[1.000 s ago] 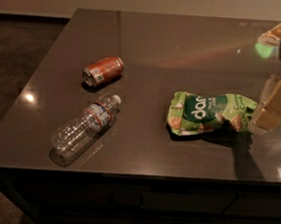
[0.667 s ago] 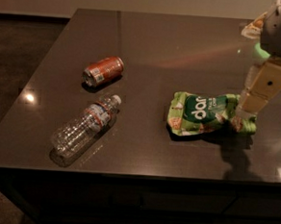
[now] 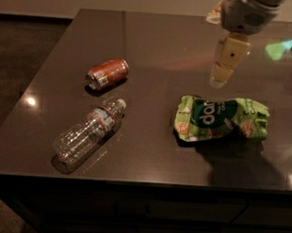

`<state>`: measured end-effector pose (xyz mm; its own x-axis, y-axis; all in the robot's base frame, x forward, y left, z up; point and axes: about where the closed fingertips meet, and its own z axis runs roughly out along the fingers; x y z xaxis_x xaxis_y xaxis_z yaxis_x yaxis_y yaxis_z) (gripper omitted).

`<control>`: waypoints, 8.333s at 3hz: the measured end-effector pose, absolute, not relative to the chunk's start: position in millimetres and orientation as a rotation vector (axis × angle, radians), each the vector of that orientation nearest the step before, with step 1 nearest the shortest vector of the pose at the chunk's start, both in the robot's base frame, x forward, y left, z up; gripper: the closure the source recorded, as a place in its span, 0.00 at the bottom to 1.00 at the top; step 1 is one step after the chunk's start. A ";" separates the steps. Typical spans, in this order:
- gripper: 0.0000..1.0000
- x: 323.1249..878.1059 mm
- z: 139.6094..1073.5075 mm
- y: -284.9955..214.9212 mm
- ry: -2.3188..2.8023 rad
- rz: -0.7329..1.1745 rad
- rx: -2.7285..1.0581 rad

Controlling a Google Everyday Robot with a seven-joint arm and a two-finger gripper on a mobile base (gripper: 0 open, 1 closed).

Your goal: Place coke can upright

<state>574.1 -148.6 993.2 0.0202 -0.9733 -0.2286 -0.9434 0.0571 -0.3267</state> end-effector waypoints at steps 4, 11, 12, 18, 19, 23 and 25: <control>0.00 649.3 943.4 -30.1 1.544 -0.064 -2.327; 0.23 690.1 852.1 70.7 1.183 -0.091 -2.808; 0.46 694.9 850.1 76.9 1.174 -0.099 -2.831; 1.00 748.4 981.8 -2.7 0.309 -1.115 -2.554; 1.00 749.0 974.5 -6.0 0.192 -1.243 -2.492; 1.00 759.0 989.7 -9.8 -0.051 -1.586 -2.338; 1.00 762.5 983.9 -14.1 -0.188 -1.731 -2.274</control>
Offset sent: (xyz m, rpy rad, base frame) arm 0.0811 0.1023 -0.0411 -0.0542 0.0457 0.3811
